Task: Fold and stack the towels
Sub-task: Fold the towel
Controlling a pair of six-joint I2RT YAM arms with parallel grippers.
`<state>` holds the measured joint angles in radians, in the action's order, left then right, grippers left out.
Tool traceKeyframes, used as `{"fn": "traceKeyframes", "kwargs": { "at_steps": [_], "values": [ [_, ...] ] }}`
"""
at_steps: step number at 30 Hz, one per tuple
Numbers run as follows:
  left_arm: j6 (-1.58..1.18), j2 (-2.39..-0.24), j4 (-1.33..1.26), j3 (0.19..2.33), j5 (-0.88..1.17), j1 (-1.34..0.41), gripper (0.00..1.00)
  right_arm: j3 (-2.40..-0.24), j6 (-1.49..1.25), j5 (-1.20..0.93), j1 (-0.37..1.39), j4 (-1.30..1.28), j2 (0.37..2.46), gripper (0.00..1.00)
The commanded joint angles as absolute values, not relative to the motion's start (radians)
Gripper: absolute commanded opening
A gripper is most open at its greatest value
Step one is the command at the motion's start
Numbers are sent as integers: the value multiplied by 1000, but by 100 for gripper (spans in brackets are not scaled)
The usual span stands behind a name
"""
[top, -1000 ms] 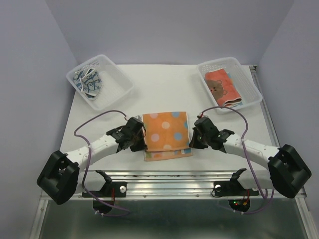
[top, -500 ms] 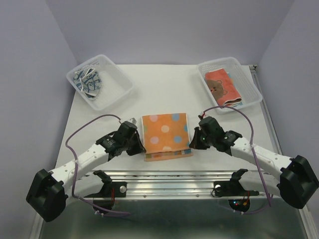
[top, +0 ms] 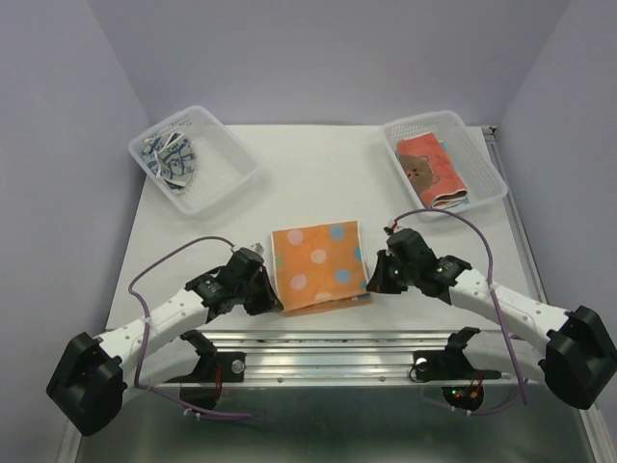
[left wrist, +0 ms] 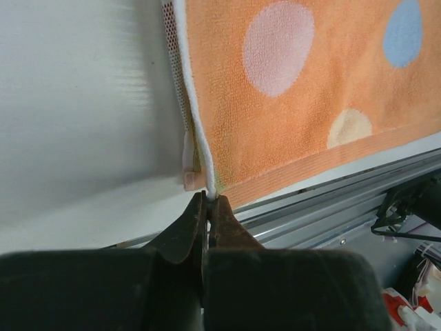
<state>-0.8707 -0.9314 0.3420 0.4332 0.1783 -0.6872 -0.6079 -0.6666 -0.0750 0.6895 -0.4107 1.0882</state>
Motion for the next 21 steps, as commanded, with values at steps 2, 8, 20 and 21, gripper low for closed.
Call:
{"fn": "traceKeyframes", "kwargs": {
  "at_steps": [2, 8, 20, 21],
  "values": [
    [-881, -985, 282, 393, 203, -701, 1, -549, -681, -74, 699, -382, 1094, 1],
    [-876, -1005, 262, 387, 201, -707, 28, -532, -684, -54, 698, -360, 1155, 7],
    [-842, -975, 378, 581, -44, -704, 99, -693, -609, 44, 698, -355, 1157, 100],
    [-838, -989, 368, 600, -67, -693, 99, -706, -603, 57, 698, -338, 1164, 100]
  ]
}}
